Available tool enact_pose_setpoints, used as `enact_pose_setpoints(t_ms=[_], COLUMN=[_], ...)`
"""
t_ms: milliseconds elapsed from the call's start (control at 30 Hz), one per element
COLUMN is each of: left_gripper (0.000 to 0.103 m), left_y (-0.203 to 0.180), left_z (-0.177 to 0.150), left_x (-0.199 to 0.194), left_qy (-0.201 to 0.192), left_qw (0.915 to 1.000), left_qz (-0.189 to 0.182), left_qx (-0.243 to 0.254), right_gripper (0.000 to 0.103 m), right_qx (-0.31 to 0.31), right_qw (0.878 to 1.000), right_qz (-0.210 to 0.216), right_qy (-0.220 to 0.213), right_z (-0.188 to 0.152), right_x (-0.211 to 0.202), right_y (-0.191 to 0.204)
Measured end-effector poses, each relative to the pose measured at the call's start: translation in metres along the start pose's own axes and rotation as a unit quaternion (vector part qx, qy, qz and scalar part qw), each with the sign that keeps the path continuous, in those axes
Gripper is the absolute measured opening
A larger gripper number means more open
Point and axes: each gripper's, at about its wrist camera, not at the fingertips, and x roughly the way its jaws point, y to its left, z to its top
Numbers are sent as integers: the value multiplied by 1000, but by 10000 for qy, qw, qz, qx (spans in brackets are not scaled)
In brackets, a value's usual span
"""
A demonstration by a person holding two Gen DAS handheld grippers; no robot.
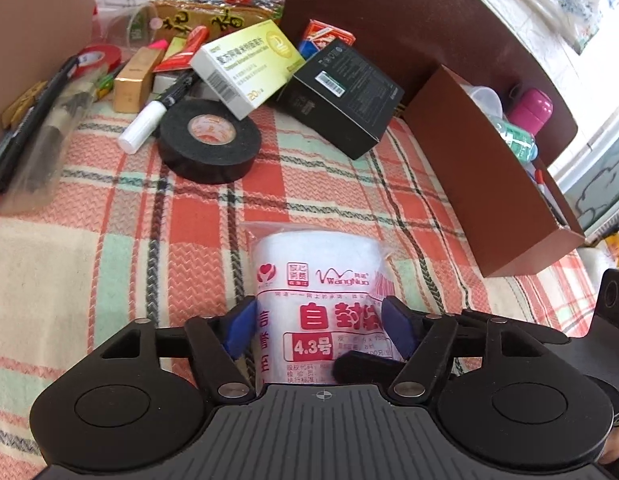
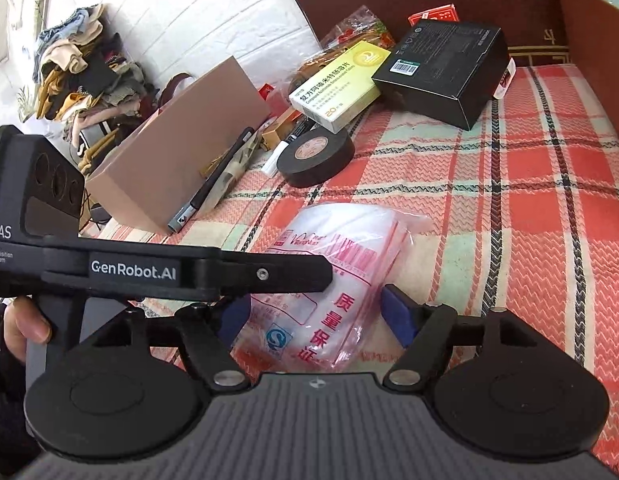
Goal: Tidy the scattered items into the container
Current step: 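Close the left gripper on the plastic bag while the right gripper grasps it too, then carry the clear bag with both grippers into the cardboard box and release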
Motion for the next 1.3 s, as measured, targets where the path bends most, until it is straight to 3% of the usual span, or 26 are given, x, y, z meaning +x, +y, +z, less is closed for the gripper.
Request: enact_pose_setpoints(t_ms=[67,233,533,767,1033,1300], left_gripper=[68,65,63,63,63,63], left_y=[-5,-5,-2,0,17,47], left_z=[-1,-8,-36,-36,0,70], left_x=[0,-9,-59,-125,-194,-234], left_qy=[-22,-74,-311,-1008,-1902,-2366], left_qw=[9999,9998,9982,9918,9761,9622], left_qz=[125,169,305,638,974,1329], left_qx=[108,-14,-419,-462,-398,-216], right_gripper=[75,64,51,49,49,49], right_qx=[-110,-388,-1120,-1628,-2177,-2537], right_qw=[9999,9986,9931,9866,9732,9604], right_qz=[-105,-369,-348,-4,400,642], right_qy=[-2,-24,92,-143,-619,-952], right_z=[0,-4,-16,-8,41,113], right_x=[2,-2,-24,-37,-36,-5], right_y=[5,21,63,112,175,222])
